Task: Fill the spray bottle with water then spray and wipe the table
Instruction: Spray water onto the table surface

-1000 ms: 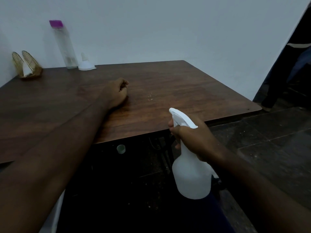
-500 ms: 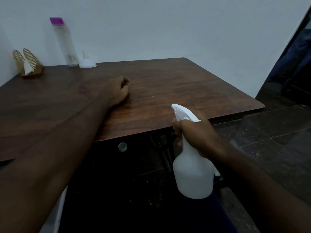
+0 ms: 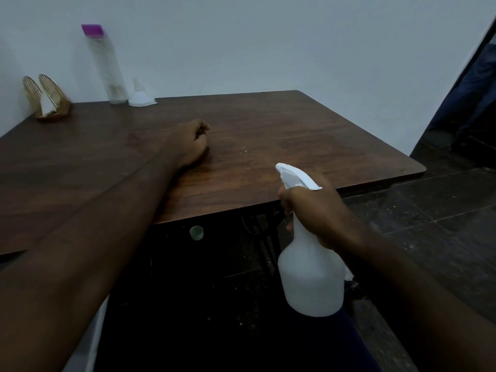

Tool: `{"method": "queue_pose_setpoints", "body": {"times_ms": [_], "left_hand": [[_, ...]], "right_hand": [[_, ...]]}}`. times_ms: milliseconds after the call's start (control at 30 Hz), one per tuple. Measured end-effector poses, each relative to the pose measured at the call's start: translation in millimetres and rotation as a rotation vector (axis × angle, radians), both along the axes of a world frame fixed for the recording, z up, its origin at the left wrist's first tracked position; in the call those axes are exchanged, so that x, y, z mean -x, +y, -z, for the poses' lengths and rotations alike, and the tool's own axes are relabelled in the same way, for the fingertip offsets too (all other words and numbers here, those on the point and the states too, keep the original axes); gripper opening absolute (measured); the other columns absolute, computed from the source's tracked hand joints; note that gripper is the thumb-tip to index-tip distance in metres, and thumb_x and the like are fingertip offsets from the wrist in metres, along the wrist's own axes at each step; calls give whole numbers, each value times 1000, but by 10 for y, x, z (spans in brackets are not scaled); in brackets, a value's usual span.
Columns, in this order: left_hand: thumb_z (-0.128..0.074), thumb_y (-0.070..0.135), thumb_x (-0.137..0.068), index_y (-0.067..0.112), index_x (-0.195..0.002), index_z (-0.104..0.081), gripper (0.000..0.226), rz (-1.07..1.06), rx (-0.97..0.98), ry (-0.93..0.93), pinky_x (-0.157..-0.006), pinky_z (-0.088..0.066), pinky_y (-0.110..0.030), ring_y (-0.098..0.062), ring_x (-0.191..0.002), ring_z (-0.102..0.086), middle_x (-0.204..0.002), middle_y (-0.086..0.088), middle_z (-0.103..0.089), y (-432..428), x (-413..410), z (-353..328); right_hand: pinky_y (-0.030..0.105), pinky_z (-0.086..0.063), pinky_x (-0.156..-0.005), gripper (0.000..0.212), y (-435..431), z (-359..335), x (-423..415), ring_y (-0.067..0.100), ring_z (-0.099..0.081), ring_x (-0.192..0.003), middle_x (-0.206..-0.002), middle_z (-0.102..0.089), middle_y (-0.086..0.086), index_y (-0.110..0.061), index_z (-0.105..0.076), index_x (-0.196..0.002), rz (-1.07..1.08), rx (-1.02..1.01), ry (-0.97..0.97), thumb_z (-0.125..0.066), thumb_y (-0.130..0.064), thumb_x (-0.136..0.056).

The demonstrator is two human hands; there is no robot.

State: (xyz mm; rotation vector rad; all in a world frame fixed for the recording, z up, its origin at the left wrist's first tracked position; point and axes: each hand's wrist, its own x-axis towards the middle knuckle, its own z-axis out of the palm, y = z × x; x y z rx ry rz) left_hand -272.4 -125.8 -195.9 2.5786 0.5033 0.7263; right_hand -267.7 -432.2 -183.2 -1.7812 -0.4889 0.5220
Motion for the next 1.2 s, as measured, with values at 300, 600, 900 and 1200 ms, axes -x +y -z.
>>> {"method": "queue_pose_setpoints", "body": {"times_ms": [300,600,900,1200], "left_hand": [[-45,13,-93,12,-122,-59,32,18,23,-6,-84,-45,-31,-22,-98,-61,-110,-5,-66,27,8,15],[-45,12,-94,11,-123,-59,32,14,8,3,-78,-39,-26,-16,-92,-56,-110,-5,-66,29,-15,13],[-46,11,-92,12,-120,-60,32,21,18,-18,-78,-40,-27,-20,-92,-60,-108,-6,-67,60,-47,38],[-46,11,-91,12,-120,-62,33,6,7,-10,-84,-46,-32,-25,-96,-61,-107,-7,-68,46,-40,13]], "right_hand": [[29,-51,-51,30,21,-50,-1,20,-59,-61,-85,-60,11,-10,-60,-109,14,13,-20,-56,-4,-80],[29,-53,-50,25,19,-82,0,21,-59,-71,-87,-60,13,-8,-64,-105,4,-15,-28,-56,-2,-82],[31,-52,-52,24,3,-132,13,23,-57,-71,-84,-57,13,-8,-66,-101,-25,5,-55,-54,0,-81],[33,-53,-53,16,-6,-165,32,26,-58,-71,-82,-58,15,-8,-65,-84,-34,23,-80,-55,2,-78]]}}
